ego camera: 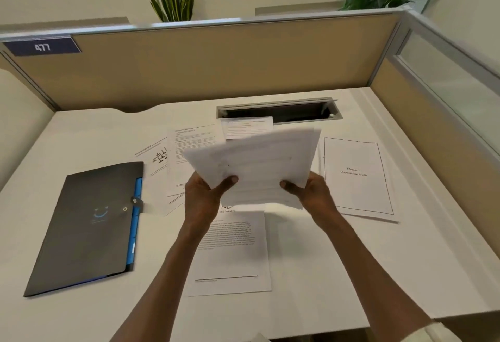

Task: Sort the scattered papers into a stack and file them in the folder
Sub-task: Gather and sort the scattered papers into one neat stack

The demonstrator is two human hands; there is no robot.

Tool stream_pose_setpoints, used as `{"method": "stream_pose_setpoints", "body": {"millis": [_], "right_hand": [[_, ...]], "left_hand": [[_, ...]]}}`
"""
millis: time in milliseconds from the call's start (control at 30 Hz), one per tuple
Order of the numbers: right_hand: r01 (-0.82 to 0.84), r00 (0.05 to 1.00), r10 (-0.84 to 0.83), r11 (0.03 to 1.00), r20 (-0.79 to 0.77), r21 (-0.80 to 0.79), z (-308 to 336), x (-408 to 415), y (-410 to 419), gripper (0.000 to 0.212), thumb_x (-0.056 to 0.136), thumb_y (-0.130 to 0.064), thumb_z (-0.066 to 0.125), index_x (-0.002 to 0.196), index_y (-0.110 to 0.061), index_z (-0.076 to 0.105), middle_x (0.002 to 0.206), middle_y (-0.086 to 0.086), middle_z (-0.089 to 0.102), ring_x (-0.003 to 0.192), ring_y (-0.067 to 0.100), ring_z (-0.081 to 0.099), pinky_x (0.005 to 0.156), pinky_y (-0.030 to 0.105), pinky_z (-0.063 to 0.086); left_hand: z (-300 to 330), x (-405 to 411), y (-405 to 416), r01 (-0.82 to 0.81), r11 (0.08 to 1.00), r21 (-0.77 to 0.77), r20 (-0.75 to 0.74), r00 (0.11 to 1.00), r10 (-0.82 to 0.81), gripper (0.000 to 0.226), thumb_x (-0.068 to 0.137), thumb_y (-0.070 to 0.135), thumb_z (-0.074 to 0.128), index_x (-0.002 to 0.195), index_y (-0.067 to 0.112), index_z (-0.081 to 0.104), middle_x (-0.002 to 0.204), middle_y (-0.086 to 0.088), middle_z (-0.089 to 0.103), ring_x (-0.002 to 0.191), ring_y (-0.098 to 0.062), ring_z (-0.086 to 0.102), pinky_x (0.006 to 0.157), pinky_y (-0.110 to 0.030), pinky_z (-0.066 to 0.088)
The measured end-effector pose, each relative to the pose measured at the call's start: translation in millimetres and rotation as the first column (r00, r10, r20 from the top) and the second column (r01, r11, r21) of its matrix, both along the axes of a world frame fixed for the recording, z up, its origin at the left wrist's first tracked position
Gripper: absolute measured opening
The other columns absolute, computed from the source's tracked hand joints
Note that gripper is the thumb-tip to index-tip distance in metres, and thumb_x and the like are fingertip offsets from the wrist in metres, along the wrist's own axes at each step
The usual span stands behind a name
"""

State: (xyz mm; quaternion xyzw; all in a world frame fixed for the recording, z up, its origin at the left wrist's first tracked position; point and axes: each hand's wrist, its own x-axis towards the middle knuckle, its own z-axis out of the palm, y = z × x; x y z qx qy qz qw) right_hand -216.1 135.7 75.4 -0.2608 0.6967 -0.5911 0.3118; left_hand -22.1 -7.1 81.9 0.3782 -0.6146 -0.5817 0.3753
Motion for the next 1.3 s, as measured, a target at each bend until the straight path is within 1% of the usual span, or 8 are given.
{"method": "stream_pose_setpoints", "body": {"millis": [167,267,467,567,667,767,1033,1300], "right_hand": [[-0.046,0.998,0.039,0.983,0.039,0.176,-42.5,9.2,-8.4,0.040,0.074,-0.015,0.082,0.111,-0.013,0.070,0.103,0.002,0.074,0.098,0.023,0.068,0.085,0.034,0.057],[-0.063,0.997,0.059,0.989,0.040,0.133,-41.1,6.6,-18.3,0.044,0.074,-0.018,0.083,0.116,-0.016,0.068,0.105,-0.002,0.074,0.098,0.018,0.069,0.083,0.030,0.057],[0.028,0.995,0.001,0.961,-0.102,0.276,-59.3,21.8,-34.5,0.071,0.068,-0.023,0.087,0.127,-0.015,0.048,0.117,0.004,0.064,0.110,0.024,0.061,0.082,0.026,0.052],[0.004,0.953,0.173,0.814,-0.248,0.581,-79.2,42.0,-34.0,0.104,0.061,-0.052,0.086,0.141,-0.010,0.034,0.136,0.012,0.045,0.127,0.031,0.042,0.101,0.041,0.042],[0.057,0.830,0.426,0.578,-0.360,0.814,-92.2,67.3,-29.6,0.114,0.049,-0.078,0.075,0.130,-0.008,0.037,0.128,0.011,0.039,0.116,0.030,0.041,0.089,0.041,0.044],[0.155,0.791,0.440,0.528,-0.425,0.835,-98.7,79.4,-29.7,0.105,0.051,-0.072,0.078,0.123,-0.007,0.037,0.124,0.009,0.038,0.111,0.028,0.041,0.085,0.037,0.043],[0.141,0.900,0.293,0.503,-0.322,0.853,-89.7,37.0,-39.6,0.053,0.075,-0.034,0.079,0.116,-0.009,0.056,0.122,0.011,0.055,0.116,0.030,0.050,0.090,0.038,0.047],[0.317,0.904,-0.006,0.682,-0.428,0.659,-56.5,-11.6,-22.9,0.012,0.086,-0.017,0.059,0.097,-0.014,0.063,0.105,0.011,0.068,0.097,0.033,0.063,0.072,0.031,0.045]], "left_hand": [[-33.2,2.1,2.5,0.074,0.997,-0.025,0.217,0.974,-0.066,0.044,0.075,0.018,0.085,0.116,0.014,0.068,0.102,-0.003,0.074,0.090,-0.017,0.070,0.068,-0.028,0.058],[-31.3,0.1,-7.0,0.051,0.998,-0.047,0.266,0.963,-0.036,0.022,0.082,0.029,0.080,0.100,0.024,0.069,0.087,0.006,0.073,0.070,-0.011,0.066,0.055,-0.021,0.050],[-23.6,6.6,-35.9,-0.037,0.994,-0.107,0.236,0.970,0.062,0.025,0.090,0.028,0.071,0.108,0.011,0.072,0.100,-0.002,0.074,0.089,-0.020,0.071,0.072,-0.033,0.057],[-21.6,18.0,-52.5,-0.112,0.987,-0.112,0.197,0.971,0.133,0.023,0.091,0.029,0.070,0.107,0.012,0.069,0.103,-0.003,0.073,0.089,-0.023,0.071,0.075,-0.040,0.059],[-21.7,32.2,-66.7,-0.180,0.978,-0.110,0.177,0.964,0.197,0.017,0.089,0.031,0.071,0.100,0.019,0.067,0.098,0.001,0.073,0.085,-0.019,0.071,0.071,-0.038,0.060],[-21.9,44.8,-80.1,-0.249,0.964,-0.097,0.147,0.954,0.261,0.012,0.088,0.030,0.074,0.096,0.024,0.067,0.094,0.008,0.072,0.083,-0.014,0.071,0.068,-0.034,0.058],[-31.1,59.7,-102.2,-0.379,0.921,-0.089,0.140,0.911,0.389,0.026,0.090,0.024,0.072,0.111,0.009,0.069,0.099,0.002,0.071,0.071,-0.002,0.069,0.054,-0.011,0.053],[-38.9,56.3,-111.4,-0.370,0.917,-0.147,0.260,0.881,0.396,0.013,0.095,0.022,0.065,0.106,0.015,0.068,0.098,0.001,0.068,0.072,-0.002,0.062,0.055,-0.016,0.046]]}}
